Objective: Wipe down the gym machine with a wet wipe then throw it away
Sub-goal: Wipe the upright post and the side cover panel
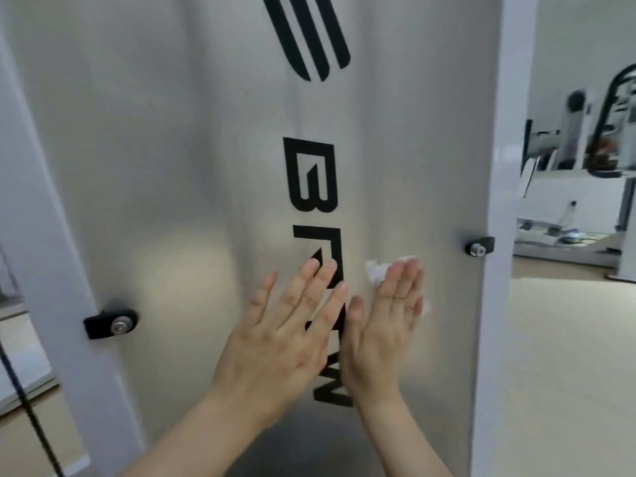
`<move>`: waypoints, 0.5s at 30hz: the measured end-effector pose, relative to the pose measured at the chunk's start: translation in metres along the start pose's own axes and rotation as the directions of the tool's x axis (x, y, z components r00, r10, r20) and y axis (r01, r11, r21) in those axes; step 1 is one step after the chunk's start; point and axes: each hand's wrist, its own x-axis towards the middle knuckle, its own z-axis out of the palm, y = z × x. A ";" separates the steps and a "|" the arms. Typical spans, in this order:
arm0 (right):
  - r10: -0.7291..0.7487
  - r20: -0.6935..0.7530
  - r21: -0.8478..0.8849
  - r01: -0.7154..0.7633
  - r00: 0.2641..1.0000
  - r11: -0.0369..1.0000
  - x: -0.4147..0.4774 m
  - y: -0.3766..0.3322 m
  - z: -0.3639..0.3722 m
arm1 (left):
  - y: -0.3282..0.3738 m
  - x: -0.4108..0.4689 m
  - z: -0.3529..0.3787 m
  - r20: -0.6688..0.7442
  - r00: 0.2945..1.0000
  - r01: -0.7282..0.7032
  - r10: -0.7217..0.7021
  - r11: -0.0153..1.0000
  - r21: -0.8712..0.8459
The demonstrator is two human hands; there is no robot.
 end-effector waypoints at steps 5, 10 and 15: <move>-0.469 0.179 -0.092 0.489 0.865 0.867 -0.009 0.064 -0.017 | 0.034 0.051 0.009 -0.085 0.990 -0.117 0.116 0.993 -0.009; 0.116 0.006 -0.094 -0.115 0.993 0.989 0.031 0.123 -0.044 | 0.050 0.060 0.040 -0.122 0.976 -0.169 0.179 0.982 0.086; 0.301 -0.069 0.101 -0.294 0.951 0.951 0.010 0.078 -0.017 | 0.051 0.061 0.046 -0.205 0.965 -0.141 0.163 0.983 0.118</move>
